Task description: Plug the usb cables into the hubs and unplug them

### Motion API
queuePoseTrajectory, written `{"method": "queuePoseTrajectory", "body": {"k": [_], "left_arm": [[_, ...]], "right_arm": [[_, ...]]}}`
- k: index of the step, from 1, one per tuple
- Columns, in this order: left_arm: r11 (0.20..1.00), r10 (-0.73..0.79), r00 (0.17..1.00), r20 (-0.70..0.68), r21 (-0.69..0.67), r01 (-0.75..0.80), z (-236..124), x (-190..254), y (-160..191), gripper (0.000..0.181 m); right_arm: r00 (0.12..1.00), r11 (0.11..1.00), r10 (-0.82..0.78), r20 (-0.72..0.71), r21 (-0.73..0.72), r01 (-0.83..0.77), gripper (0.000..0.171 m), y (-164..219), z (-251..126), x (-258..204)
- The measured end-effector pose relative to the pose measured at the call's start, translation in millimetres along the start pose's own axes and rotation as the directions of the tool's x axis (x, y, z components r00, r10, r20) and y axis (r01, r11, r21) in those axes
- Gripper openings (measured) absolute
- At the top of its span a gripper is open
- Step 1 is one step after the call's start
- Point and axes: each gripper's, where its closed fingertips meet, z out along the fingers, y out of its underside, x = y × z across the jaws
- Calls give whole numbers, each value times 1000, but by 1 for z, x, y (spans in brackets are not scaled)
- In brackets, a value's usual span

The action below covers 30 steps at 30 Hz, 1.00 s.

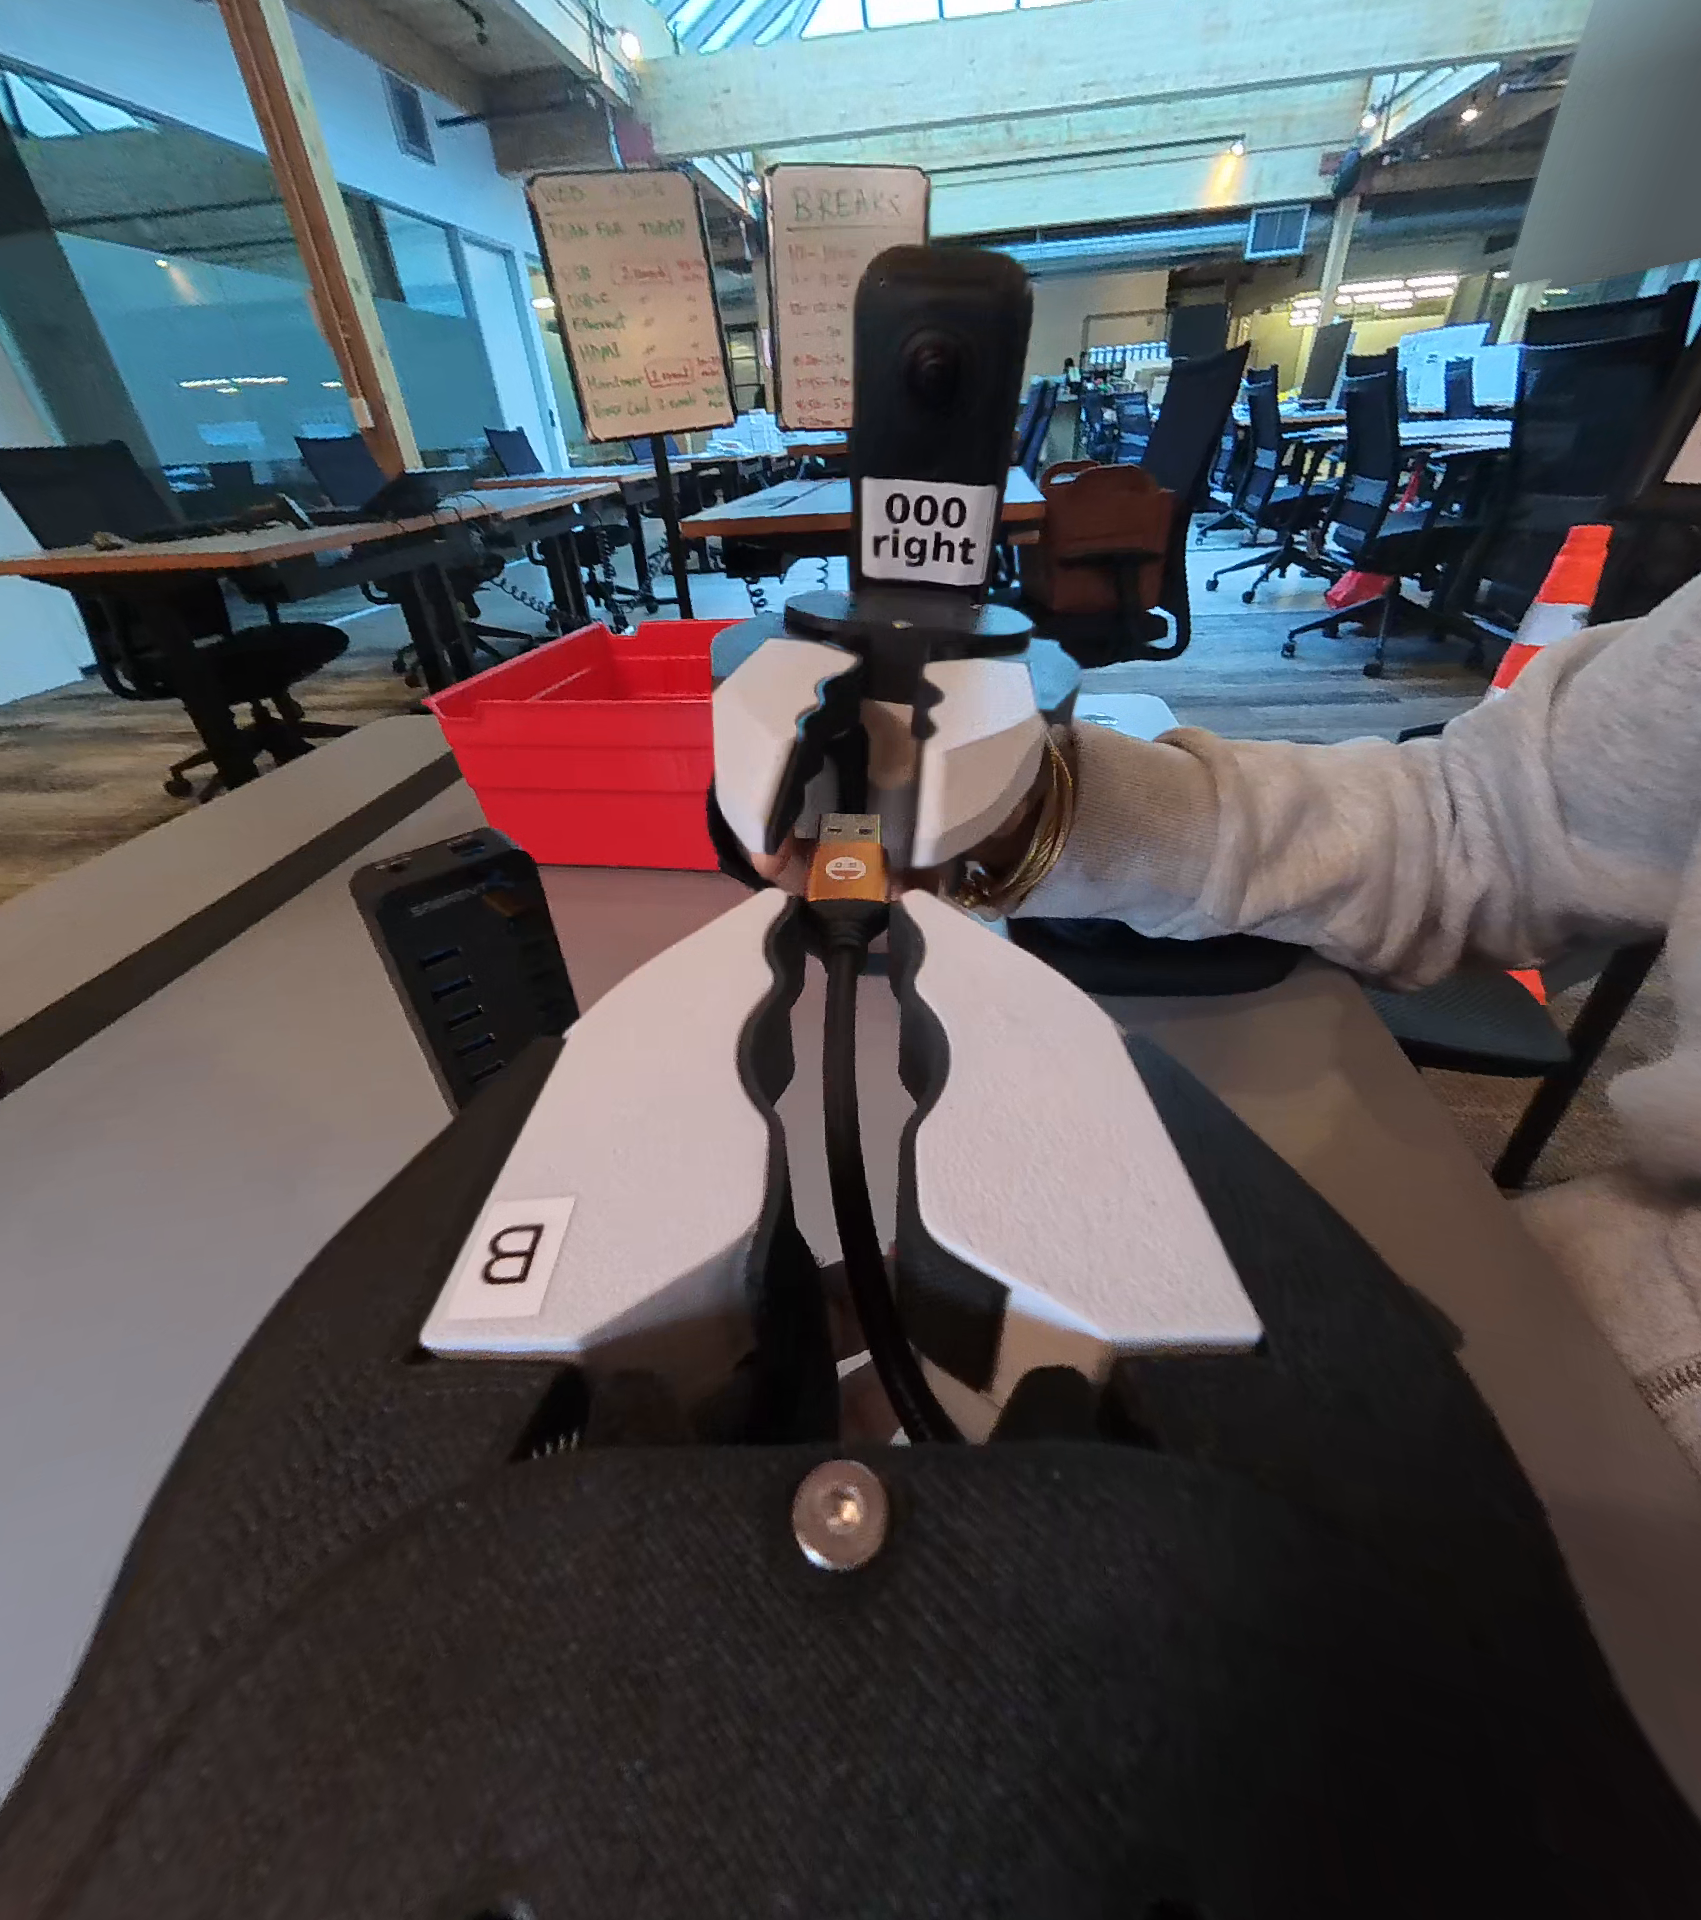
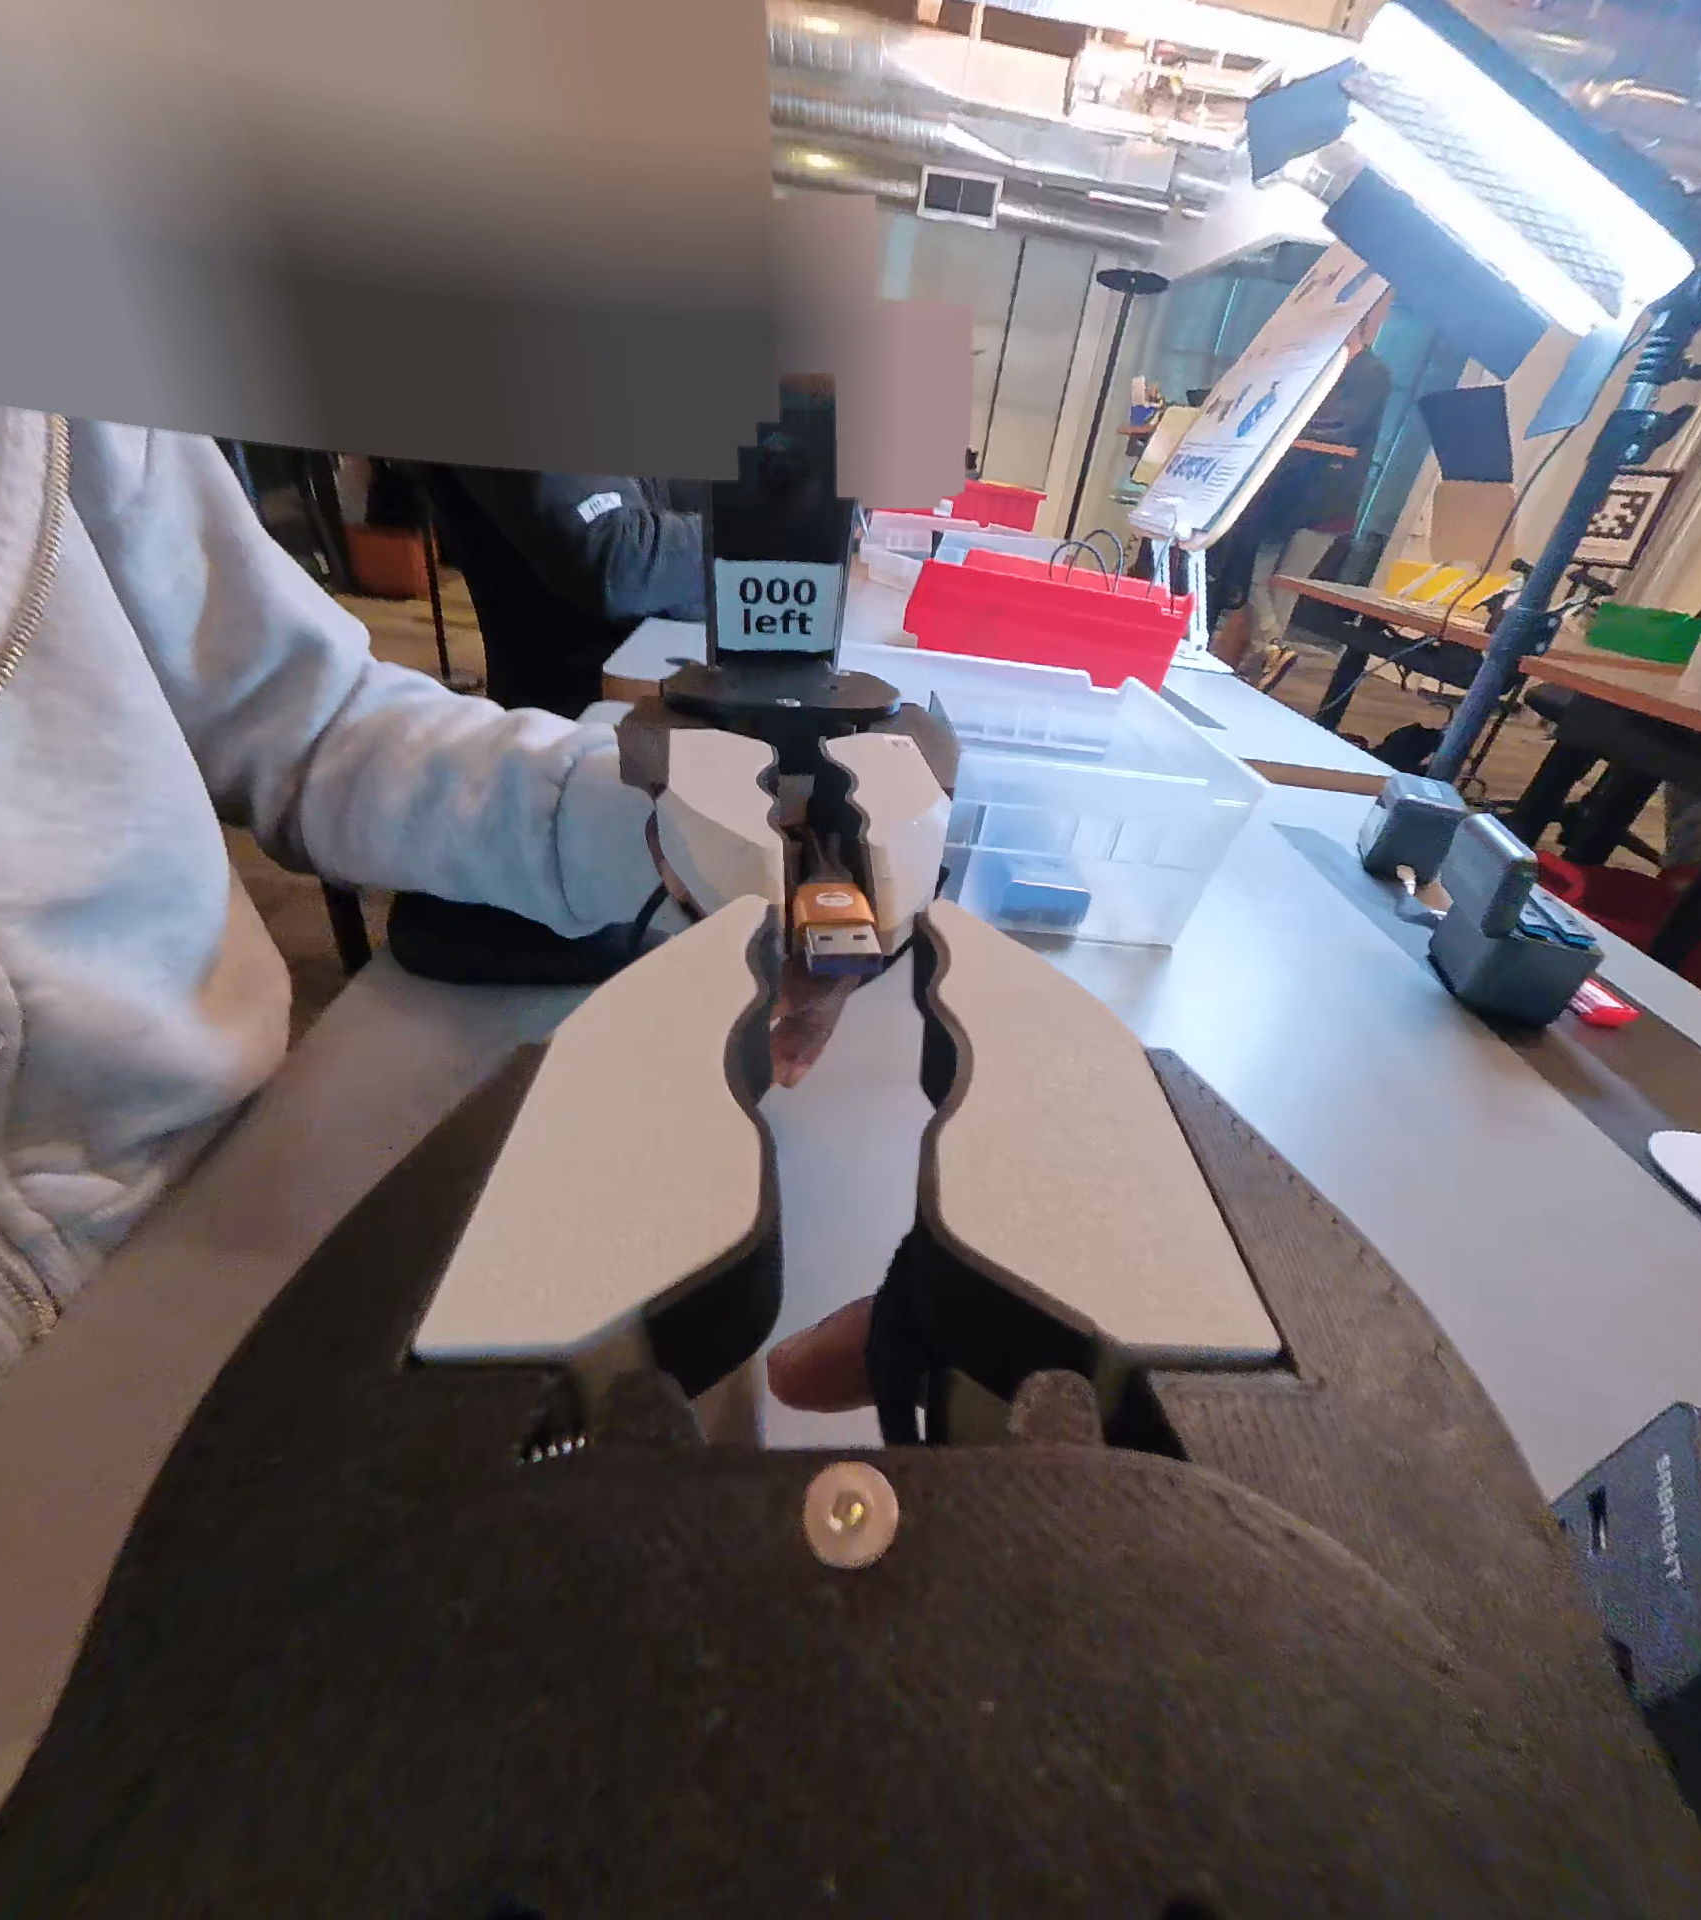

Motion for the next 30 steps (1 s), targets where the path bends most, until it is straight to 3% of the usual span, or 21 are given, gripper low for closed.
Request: {"method": "queuePoseTrajectory", "body": {"k": [2, 16, 30], "left_arm": [[1000, 0, 1000, -4, -5, 0, 0, 1, 1, 15], [981, -38, 999, -32, 187, 44, -2, 6, -21, 17], [966, -97, 995, -34, 238, 102, -3, 5, -25, 16]], "right_arm": [[1000, 1000, -7, 13, -14, 7, 15, 2, 1, -2], [997, 987, 59, 53, 147, -66, 14, -18, 3, -6], [996, 978, 70, 53, 191, -79, 14, -20, 4, -5]]}}
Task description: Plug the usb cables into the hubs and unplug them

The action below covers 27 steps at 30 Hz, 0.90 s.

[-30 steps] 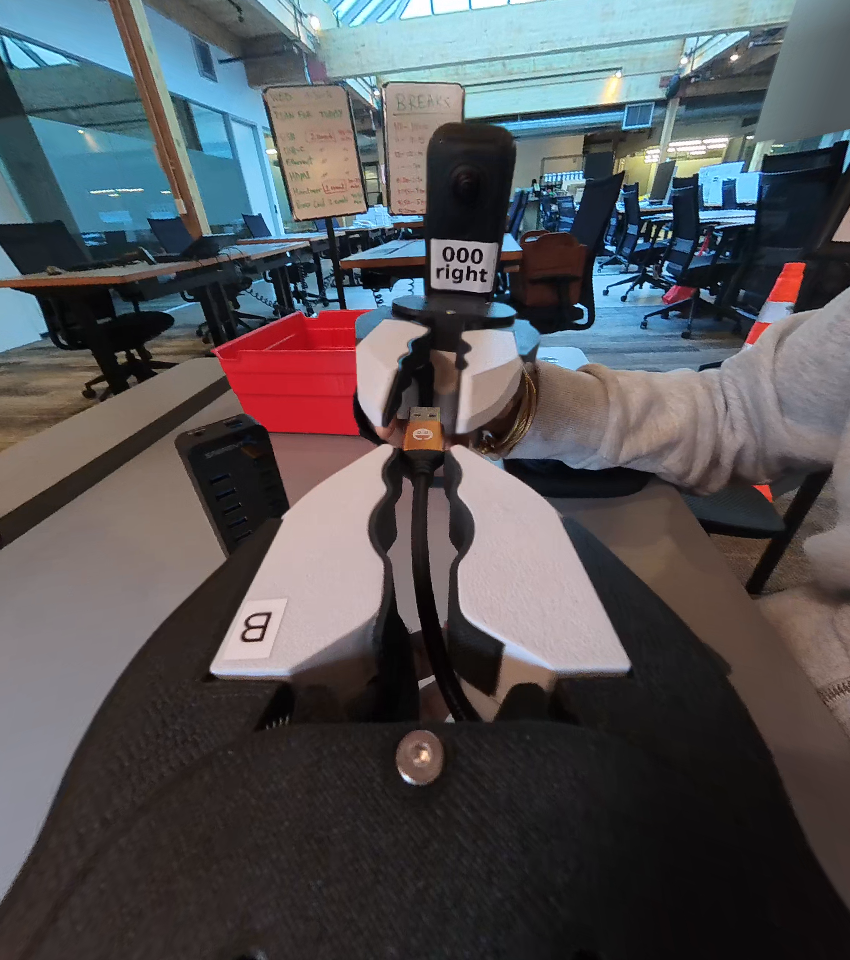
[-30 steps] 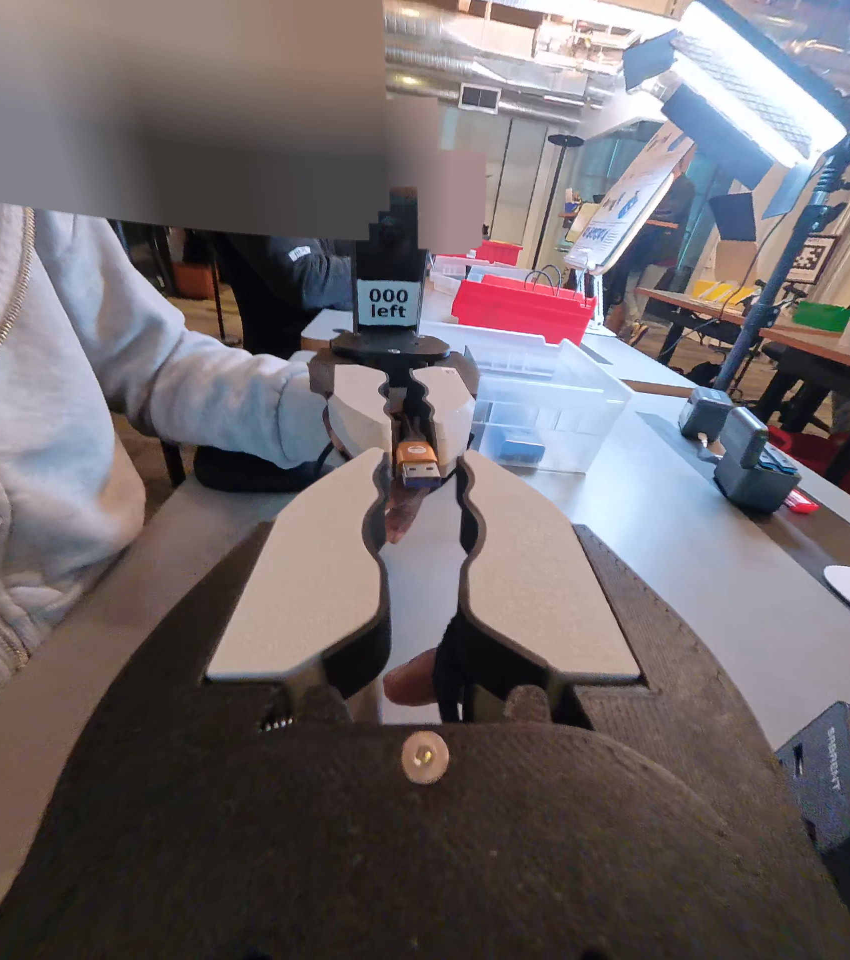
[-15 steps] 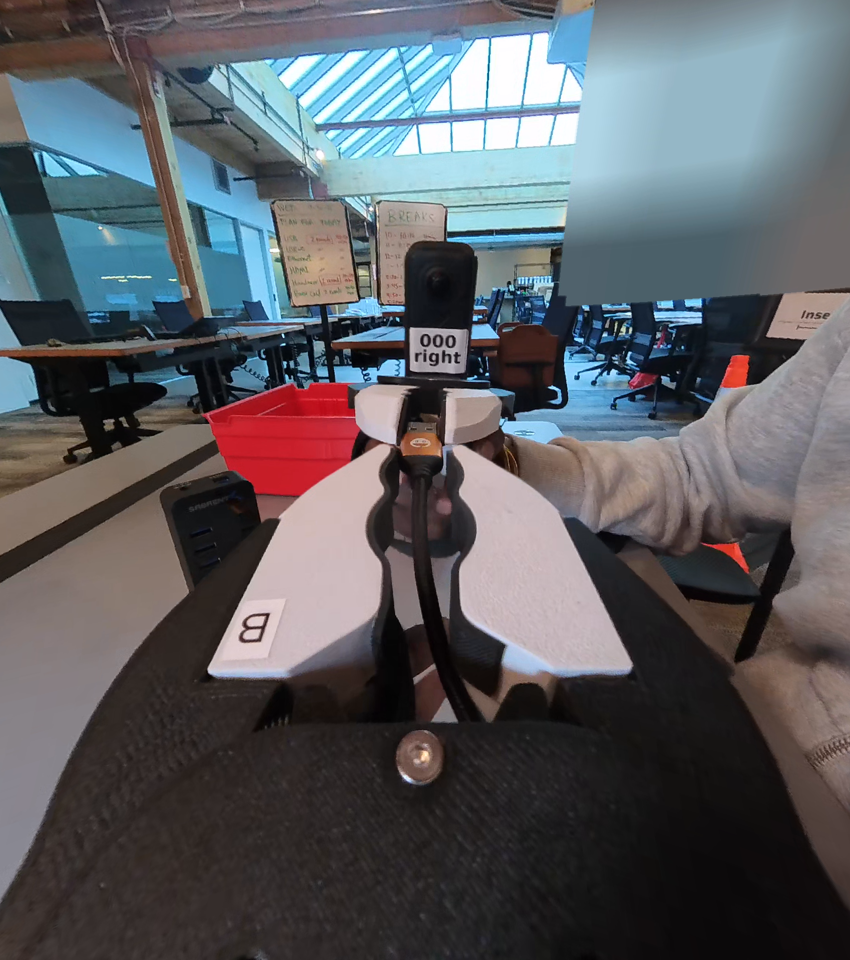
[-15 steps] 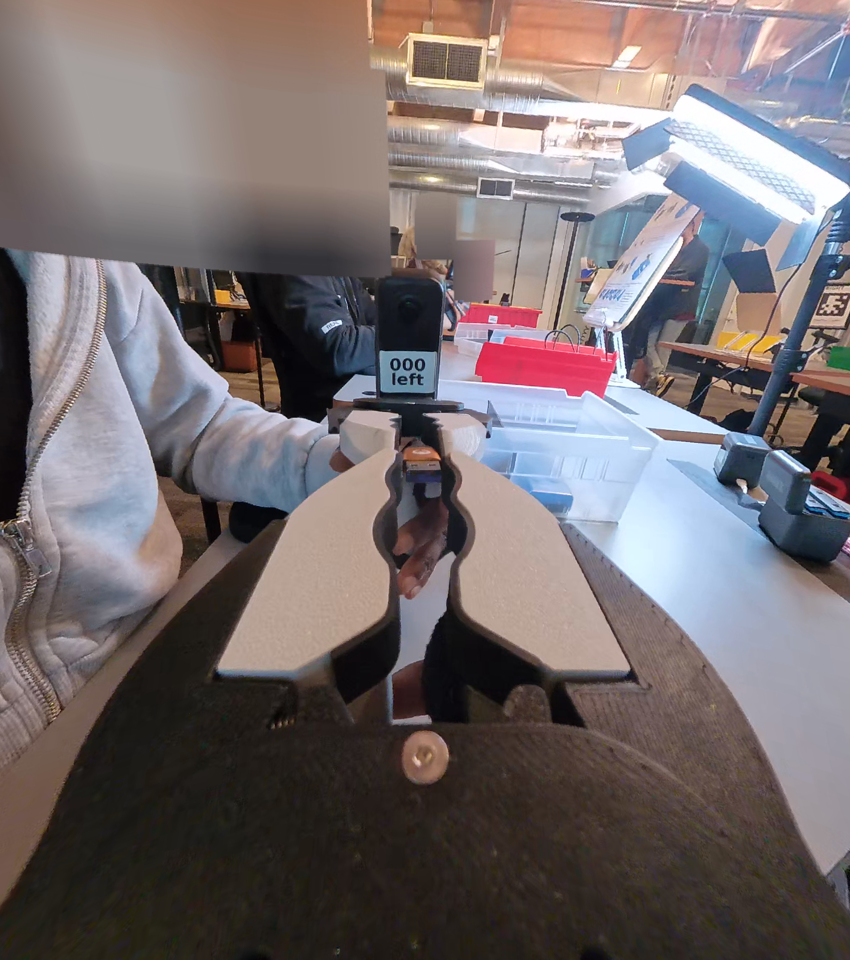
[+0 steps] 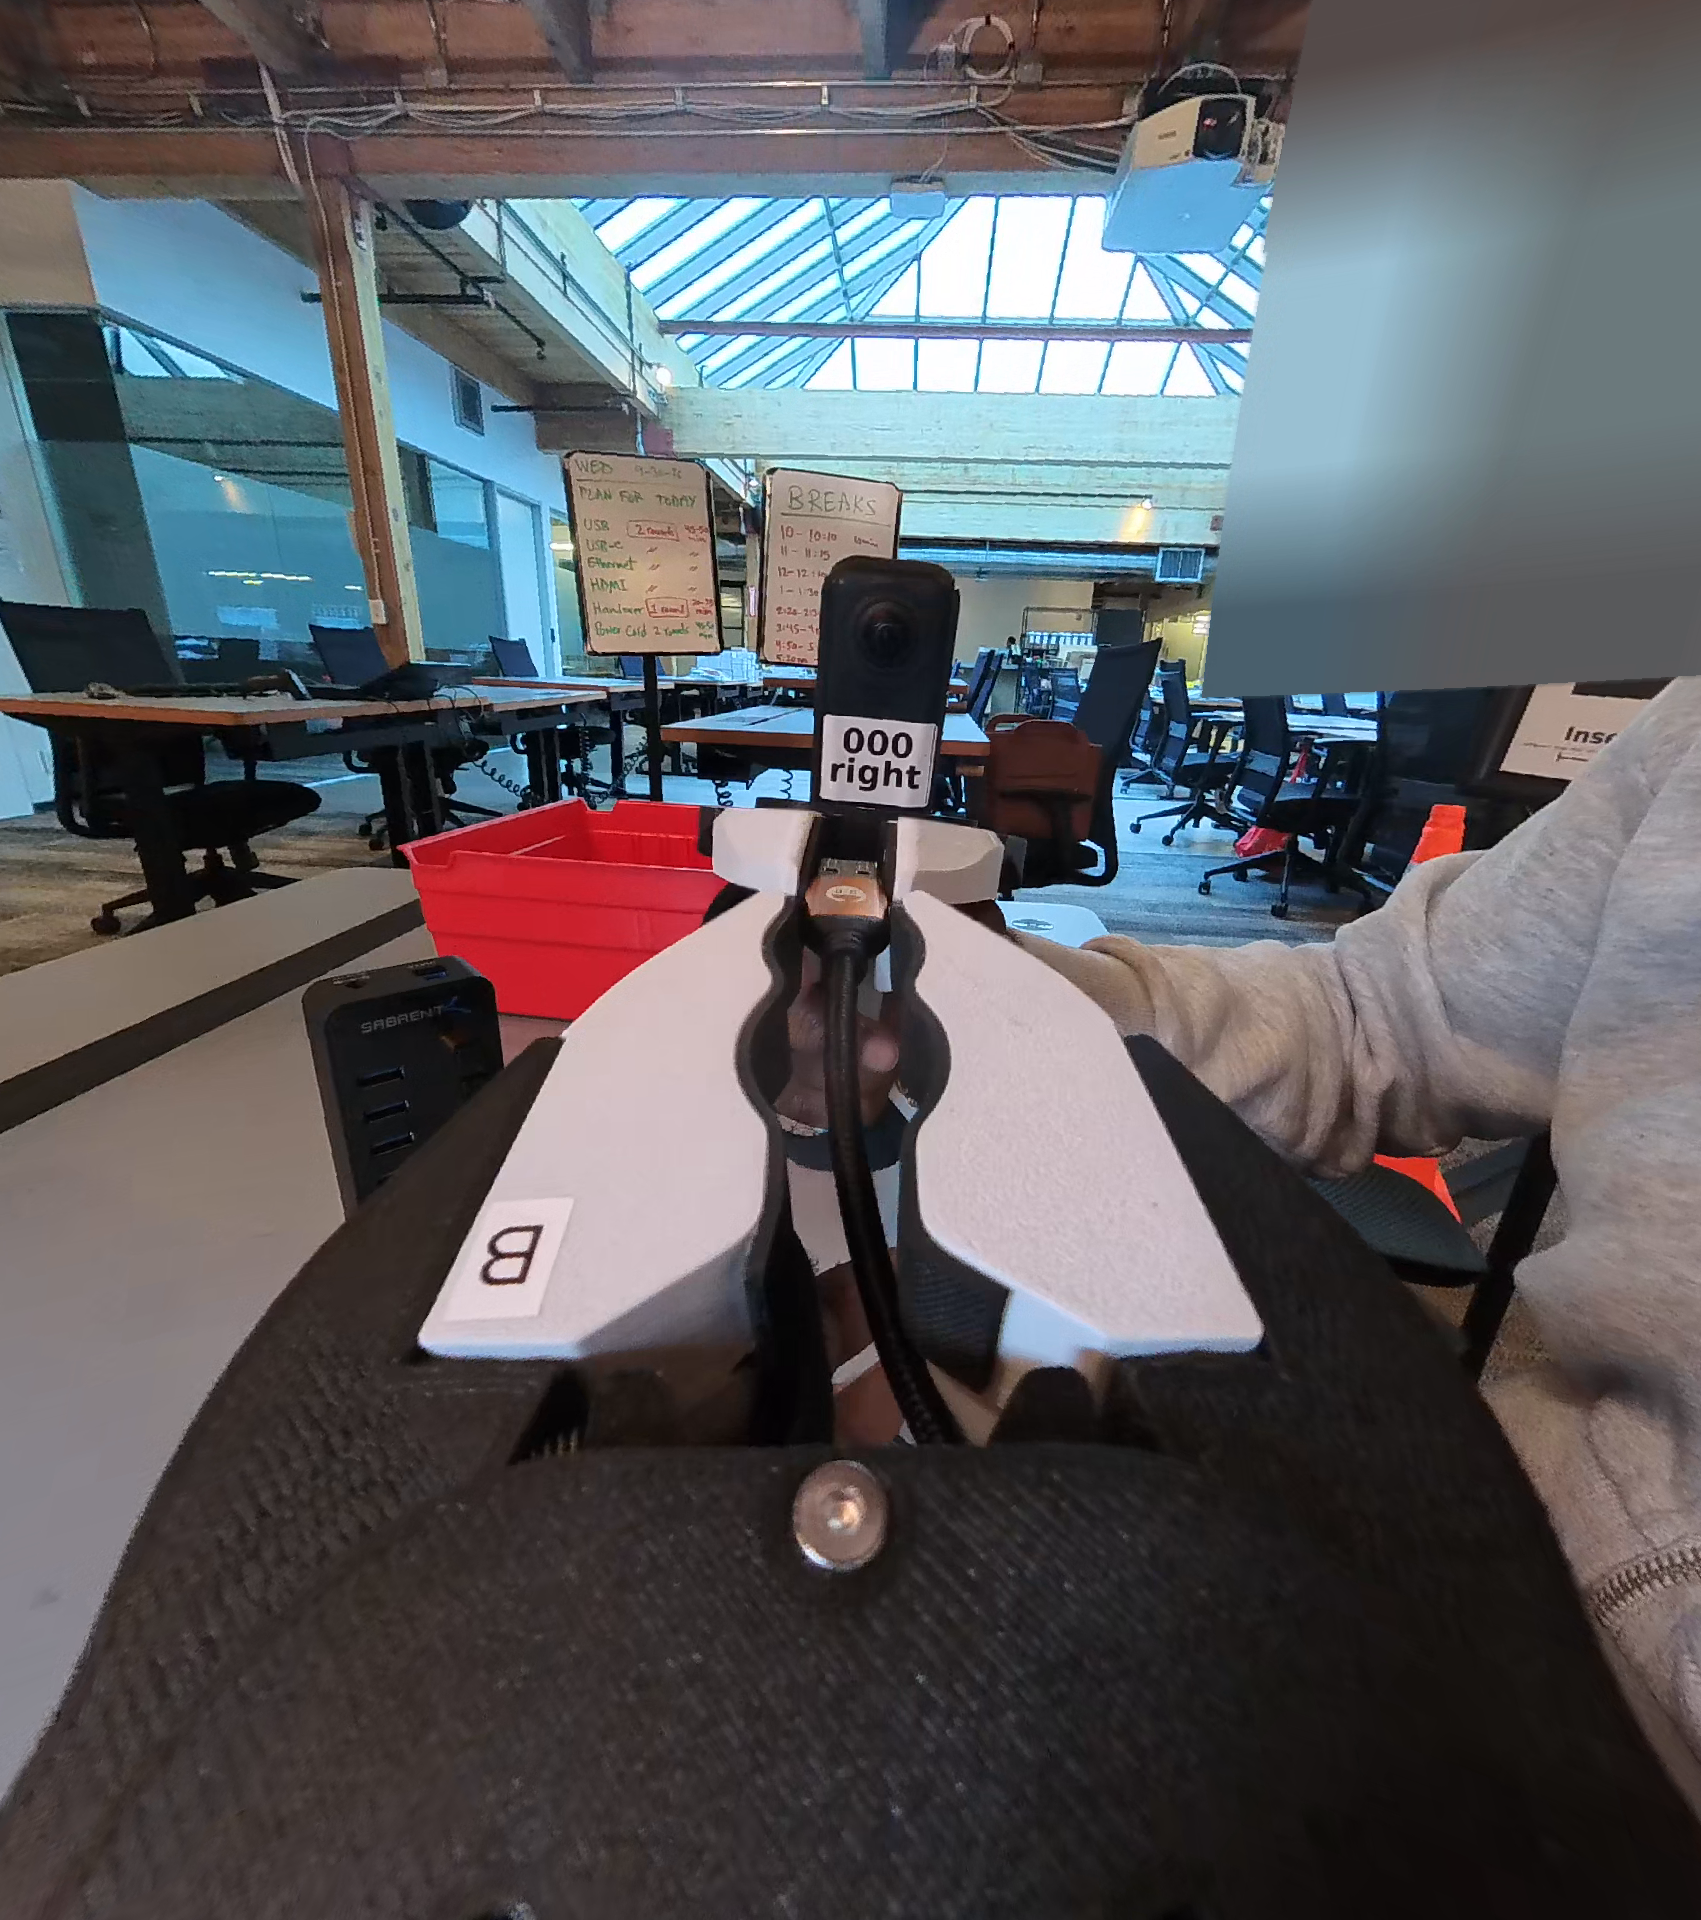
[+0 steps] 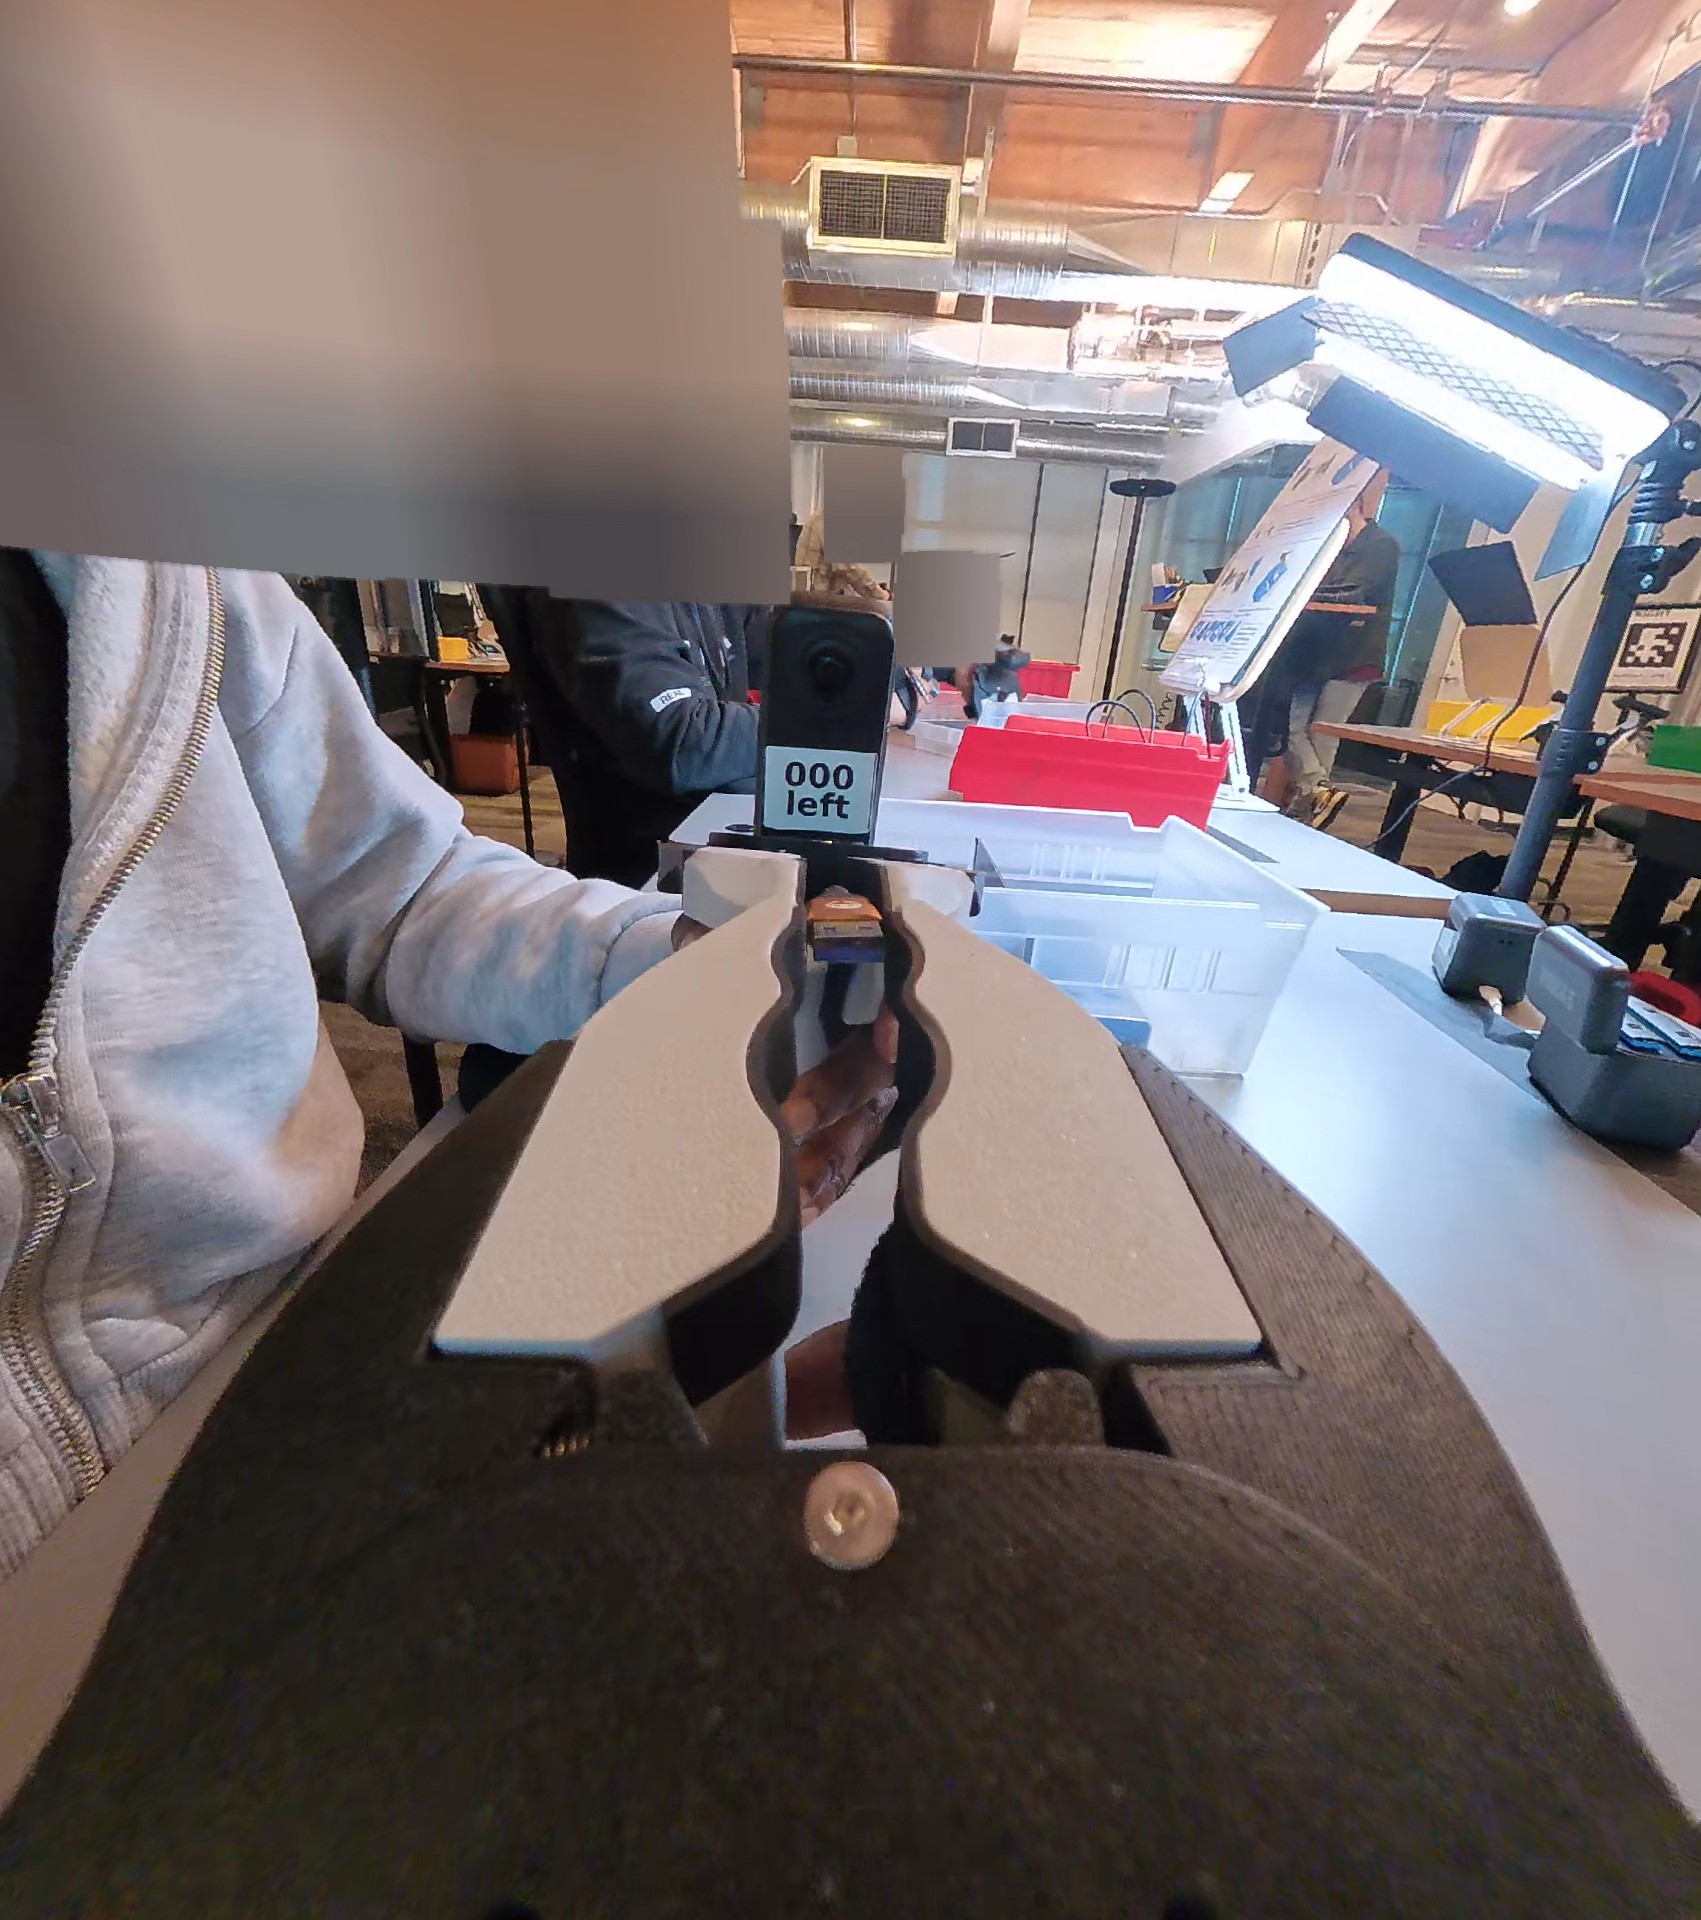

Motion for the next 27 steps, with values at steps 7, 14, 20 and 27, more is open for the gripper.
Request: {"method": "queuePoseTrajectory", "body": {"k": [7, 14, 20, 27], "left_arm": [[995, 86, 987, 139, -66, -78, 1, -14, 0, 16], [995, 82, 914, 398, -93, -48, -25, -62, 0, 16], [994, 50, 896, 441, -113, 1, -27, -70, 11, 16], [990, 82, 868, 490, -141, -14, -28, -75, 14, 16]], "right_arm": [[996, 998, -24, -91, -53, 19, 18, -1, -5, 15], [611, 990, -106, -785, -140, -8, 70, -11, -103, 125], [645, 869, -19, -764, -331, -367, 61, 78, -112, 137], [601, 868, -103, -793, -366, -335, 27, 90, -110, 148]]}}
